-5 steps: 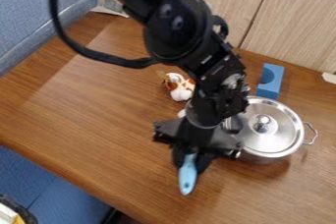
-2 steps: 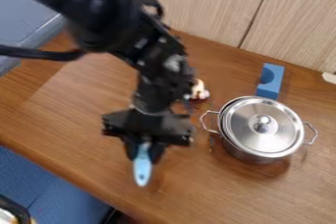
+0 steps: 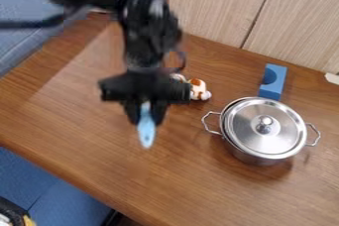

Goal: Move the ladle on the upper side of the table

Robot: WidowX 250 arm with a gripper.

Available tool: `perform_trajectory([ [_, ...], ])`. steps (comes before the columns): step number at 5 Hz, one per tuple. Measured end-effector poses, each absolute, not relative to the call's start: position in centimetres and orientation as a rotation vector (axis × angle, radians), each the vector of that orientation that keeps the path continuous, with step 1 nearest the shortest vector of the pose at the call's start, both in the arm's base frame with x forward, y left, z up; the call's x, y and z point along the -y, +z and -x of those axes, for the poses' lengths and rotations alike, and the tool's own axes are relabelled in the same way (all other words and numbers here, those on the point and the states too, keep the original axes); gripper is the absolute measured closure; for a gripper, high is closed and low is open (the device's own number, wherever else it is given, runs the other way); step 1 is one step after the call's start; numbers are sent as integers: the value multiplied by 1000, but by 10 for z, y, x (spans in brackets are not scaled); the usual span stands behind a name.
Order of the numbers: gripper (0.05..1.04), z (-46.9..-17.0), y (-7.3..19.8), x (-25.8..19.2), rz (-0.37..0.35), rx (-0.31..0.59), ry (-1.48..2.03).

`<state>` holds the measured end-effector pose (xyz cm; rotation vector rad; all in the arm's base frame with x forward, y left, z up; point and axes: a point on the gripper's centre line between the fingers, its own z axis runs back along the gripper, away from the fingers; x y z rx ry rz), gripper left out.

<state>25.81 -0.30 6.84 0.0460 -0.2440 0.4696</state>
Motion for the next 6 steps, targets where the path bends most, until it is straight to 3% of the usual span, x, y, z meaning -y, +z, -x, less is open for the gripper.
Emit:
perform_trajectory([
  [2, 757, -328, 97, 11, 34, 297, 589],
  [3, 757, -352, 97, 11, 37, 296, 694],
  [6, 757, -395, 37, 12, 13, 203, 1000],
])
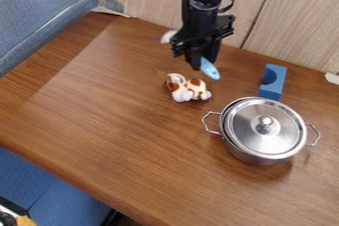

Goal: Move the ladle on the upper side of the table

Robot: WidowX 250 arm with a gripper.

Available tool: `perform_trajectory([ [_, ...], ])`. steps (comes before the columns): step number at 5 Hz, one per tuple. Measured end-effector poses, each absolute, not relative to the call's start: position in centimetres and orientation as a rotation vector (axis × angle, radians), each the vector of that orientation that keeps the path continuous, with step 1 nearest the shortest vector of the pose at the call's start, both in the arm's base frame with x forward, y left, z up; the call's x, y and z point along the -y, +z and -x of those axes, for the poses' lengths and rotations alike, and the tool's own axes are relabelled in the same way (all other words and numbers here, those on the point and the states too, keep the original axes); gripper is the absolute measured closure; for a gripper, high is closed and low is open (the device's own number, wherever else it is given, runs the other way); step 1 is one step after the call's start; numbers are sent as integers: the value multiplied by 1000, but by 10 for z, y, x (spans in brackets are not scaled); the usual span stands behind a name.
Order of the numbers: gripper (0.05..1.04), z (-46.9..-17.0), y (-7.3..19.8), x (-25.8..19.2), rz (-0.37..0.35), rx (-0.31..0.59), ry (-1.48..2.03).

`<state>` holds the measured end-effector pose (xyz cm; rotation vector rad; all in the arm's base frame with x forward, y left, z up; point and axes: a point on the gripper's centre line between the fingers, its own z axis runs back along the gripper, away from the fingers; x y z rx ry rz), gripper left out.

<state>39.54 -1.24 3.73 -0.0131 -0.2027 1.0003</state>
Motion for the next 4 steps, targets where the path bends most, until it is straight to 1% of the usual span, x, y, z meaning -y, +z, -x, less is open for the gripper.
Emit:
perform_trajectory([
  [1, 757, -408, 27, 15, -1, 200, 1017],
  [2, 698, -410, 13, 23, -12, 184, 1002],
  [3, 398, -413, 9, 26, 1, 167, 974],
  [4, 121, -412, 9, 26, -4, 161, 969],
])
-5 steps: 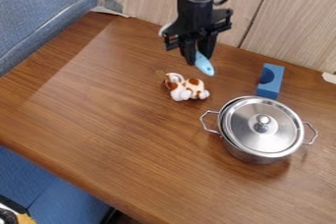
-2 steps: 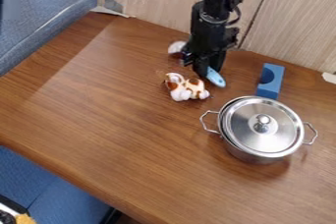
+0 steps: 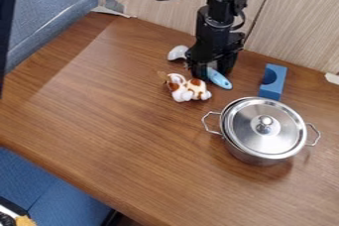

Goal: Move the ladle on the upper side of the table

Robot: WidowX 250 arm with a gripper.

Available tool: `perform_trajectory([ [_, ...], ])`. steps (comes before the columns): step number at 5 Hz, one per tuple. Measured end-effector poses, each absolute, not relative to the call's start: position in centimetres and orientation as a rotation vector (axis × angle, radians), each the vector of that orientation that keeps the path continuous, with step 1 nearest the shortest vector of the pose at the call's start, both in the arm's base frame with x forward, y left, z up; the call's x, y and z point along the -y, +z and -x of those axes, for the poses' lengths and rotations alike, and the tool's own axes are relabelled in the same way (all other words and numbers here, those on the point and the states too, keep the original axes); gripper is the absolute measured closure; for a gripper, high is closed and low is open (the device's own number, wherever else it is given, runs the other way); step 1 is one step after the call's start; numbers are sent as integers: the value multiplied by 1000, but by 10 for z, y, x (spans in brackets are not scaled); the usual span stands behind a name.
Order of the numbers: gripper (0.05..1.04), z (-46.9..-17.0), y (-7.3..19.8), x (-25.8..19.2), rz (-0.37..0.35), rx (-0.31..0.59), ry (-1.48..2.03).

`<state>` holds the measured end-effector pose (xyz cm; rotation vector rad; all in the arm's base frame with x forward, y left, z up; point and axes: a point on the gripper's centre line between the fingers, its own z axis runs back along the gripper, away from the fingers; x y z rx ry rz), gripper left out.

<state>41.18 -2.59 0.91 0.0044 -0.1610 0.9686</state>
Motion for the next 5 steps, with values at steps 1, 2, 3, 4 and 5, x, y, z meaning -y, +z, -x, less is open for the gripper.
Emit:
perform_trajectory([
  [1, 75, -411, 9, 26, -6, 158, 959],
  [2, 81, -407, 12, 24, -28, 142, 937],
  [3, 84, -409, 43, 20, -36, 196, 906],
  [4, 84, -412, 77, 20, -25, 269, 852],
  [5, 84, -411, 80, 21, -24, 275, 842],
])
